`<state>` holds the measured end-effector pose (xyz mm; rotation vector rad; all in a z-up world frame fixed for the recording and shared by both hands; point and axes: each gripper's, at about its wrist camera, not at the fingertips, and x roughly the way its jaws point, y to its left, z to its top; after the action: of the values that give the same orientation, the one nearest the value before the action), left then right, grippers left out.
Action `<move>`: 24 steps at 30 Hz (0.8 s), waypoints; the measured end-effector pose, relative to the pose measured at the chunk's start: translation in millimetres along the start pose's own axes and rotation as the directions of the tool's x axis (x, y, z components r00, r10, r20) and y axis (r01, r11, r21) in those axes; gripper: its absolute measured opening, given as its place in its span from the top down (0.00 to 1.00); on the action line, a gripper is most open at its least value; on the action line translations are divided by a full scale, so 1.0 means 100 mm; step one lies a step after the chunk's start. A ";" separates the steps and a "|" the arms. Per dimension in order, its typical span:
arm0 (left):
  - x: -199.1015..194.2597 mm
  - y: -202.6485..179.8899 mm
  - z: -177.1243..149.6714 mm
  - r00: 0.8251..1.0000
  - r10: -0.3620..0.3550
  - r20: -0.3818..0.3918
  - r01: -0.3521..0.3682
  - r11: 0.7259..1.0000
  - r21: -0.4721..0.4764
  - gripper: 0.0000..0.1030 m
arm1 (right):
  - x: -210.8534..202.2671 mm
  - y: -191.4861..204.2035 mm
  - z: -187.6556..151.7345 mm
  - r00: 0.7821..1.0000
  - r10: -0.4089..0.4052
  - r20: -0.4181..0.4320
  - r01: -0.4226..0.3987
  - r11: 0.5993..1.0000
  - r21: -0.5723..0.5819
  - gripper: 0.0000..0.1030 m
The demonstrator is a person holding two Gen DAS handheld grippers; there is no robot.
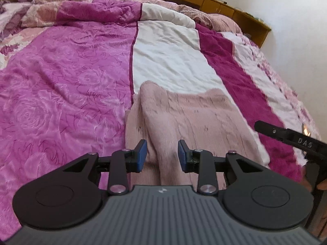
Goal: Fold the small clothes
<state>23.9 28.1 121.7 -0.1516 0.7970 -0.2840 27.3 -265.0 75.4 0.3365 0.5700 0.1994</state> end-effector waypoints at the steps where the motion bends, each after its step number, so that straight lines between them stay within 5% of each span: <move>1: -0.02 -0.03 -0.04 1.000 0.010 -0.001 -0.010 1.000 0.012 0.65 | -0.03 0.01 -0.04 1.000 0.000 -0.006 0.000 1.000 0.005 0.48; 9: 0.11 -0.03 -0.31 0.995 0.069 -0.069 -0.068 0.998 0.015 0.63 | -0.07 0.03 -0.38 0.996 -0.001 -0.091 0.003 1.000 0.024 0.49; 14: 0.15 0.01 -0.35 0.994 0.085 -0.065 -0.084 0.996 0.013 0.53 | -0.05 0.06 -0.50 0.997 -0.024 -0.076 0.024 1.000 -0.003 0.49; 24: -0.04 -0.10 -0.43 0.994 0.075 -0.080 -0.077 0.997 -0.015 0.53 | -0.23 0.15 -0.52 0.997 -0.040 -0.065 0.039 0.999 -0.011 0.48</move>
<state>-11.7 19.1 97.2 -0.1272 0.8822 -0.2119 -22.0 -244.5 51.5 0.3095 0.6398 0.1755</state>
